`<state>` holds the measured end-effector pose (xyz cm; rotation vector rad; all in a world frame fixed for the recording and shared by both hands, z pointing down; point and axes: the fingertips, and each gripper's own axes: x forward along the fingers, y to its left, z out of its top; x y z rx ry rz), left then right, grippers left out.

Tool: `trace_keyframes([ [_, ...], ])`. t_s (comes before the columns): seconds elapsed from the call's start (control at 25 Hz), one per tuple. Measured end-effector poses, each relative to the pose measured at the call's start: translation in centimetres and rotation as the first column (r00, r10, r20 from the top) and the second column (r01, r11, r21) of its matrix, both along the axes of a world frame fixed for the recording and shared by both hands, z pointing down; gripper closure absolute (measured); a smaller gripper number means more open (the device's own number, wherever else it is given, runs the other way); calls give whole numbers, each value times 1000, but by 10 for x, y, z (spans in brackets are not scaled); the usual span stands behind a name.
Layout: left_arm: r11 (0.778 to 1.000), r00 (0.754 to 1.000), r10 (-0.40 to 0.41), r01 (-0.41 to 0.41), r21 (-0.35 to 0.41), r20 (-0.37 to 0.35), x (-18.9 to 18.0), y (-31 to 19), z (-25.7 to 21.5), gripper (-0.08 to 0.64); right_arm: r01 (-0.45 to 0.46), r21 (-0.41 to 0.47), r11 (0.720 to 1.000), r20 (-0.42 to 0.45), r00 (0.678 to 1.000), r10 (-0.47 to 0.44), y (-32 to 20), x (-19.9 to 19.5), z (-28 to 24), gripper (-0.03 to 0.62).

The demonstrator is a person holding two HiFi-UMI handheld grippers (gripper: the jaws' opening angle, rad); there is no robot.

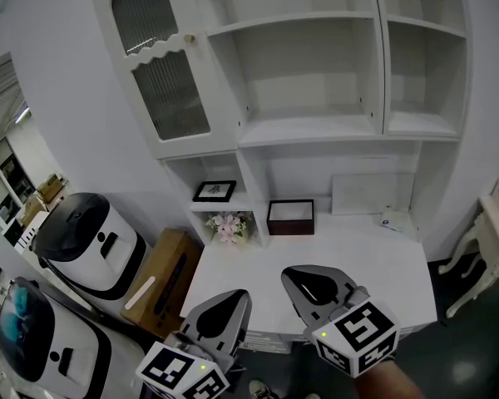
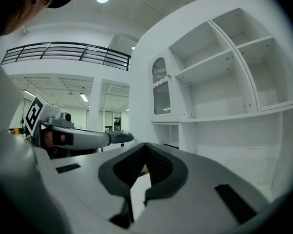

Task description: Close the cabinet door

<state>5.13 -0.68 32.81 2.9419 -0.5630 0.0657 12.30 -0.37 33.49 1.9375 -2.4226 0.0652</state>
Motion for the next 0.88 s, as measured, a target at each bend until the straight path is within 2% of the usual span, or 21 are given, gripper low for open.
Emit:
trace_keyframes([
  [0.88, 1000, 1000, -7, 7, -6, 5, 7, -1, 1, 557, 0, -7, 1000, 3, 1000, 0, 1, 9, 1, 588],
])
